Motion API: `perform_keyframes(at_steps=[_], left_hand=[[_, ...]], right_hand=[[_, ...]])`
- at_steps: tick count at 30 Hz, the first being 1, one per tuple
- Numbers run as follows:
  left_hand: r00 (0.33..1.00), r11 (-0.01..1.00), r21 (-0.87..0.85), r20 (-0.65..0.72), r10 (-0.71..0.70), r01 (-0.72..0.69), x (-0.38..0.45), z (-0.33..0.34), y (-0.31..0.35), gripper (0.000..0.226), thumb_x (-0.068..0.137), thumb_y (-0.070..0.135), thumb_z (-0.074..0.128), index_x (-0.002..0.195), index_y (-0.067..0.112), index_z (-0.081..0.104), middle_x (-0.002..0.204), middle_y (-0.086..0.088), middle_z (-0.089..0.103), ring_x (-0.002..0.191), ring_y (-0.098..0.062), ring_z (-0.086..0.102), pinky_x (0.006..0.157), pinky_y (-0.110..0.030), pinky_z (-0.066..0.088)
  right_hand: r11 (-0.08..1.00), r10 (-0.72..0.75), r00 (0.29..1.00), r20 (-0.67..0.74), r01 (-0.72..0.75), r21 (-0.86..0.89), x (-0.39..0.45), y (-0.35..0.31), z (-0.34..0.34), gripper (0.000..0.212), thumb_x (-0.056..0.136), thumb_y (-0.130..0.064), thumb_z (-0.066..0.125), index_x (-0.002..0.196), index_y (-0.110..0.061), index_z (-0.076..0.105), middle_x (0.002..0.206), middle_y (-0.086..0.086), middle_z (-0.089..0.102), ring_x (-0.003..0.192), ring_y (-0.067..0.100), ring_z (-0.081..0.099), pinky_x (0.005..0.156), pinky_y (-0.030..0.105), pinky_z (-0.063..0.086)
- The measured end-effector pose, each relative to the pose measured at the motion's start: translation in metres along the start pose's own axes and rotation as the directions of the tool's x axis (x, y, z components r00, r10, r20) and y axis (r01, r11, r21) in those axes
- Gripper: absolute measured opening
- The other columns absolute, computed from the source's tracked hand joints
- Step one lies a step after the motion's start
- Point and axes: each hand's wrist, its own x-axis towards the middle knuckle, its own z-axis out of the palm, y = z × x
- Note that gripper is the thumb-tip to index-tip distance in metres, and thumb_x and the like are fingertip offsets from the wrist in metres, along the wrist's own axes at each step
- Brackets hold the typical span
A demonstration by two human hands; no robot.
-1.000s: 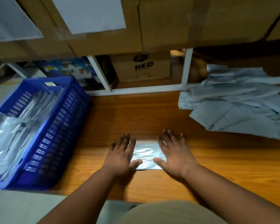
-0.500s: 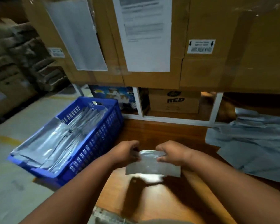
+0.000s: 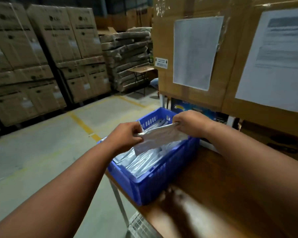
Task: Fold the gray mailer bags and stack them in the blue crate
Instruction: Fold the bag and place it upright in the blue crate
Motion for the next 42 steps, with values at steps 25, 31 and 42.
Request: perform_keyframes(at_steps=[25,31,42], left_hand=[[0.883,0.732,0.55,-0.021,-0.468,0.401,0.036,0.02,-0.17,0.025,0.086,0.026,0.063,0.11,0.029,0.068,0.098,0.002,0.044,0.105,-0.028,0.059,0.084,-0.044,0.037],[0.863,0.758,0.46,-0.041,-0.503,0.463,0.036,0.019,-0.173,0.032,0.083,0.03,0.065,0.115,0.03,0.061,0.108,0.0,0.04,0.109,-0.029,0.054,0.086,-0.044,0.038],[1.0,0.916,0.402,0.019,-0.014,0.005,0.064,0.058,-0.052,0.041,0.088,0.056,0.067,0.12,0.03,0.063,0.121,-0.002,0.057,0.116,-0.03,0.06,0.095,-0.046,0.053]], right_hand=[[0.994,0.089,0.976,0.198,-0.075,-0.078,0.246,-0.099,0.153,0.023,0.102,-0.035,0.057,0.119,-0.027,0.07,0.118,0.004,0.05,0.099,0.034,0.062,0.084,0.045,0.057],[0.988,0.15,0.987,0.058,-0.152,0.018,0.235,-0.102,0.162,0.032,0.098,-0.026,0.062,0.127,-0.019,0.05,0.124,0.006,0.044,0.105,0.034,0.058,0.078,0.049,0.053],[0.98,0.183,0.978,0.098,-0.19,0.058,0.126,-0.067,0.119,0.063,0.093,-0.048,0.075,0.146,-0.025,0.049,0.144,0.005,0.052,0.128,0.031,0.06,0.1,0.048,0.054]])
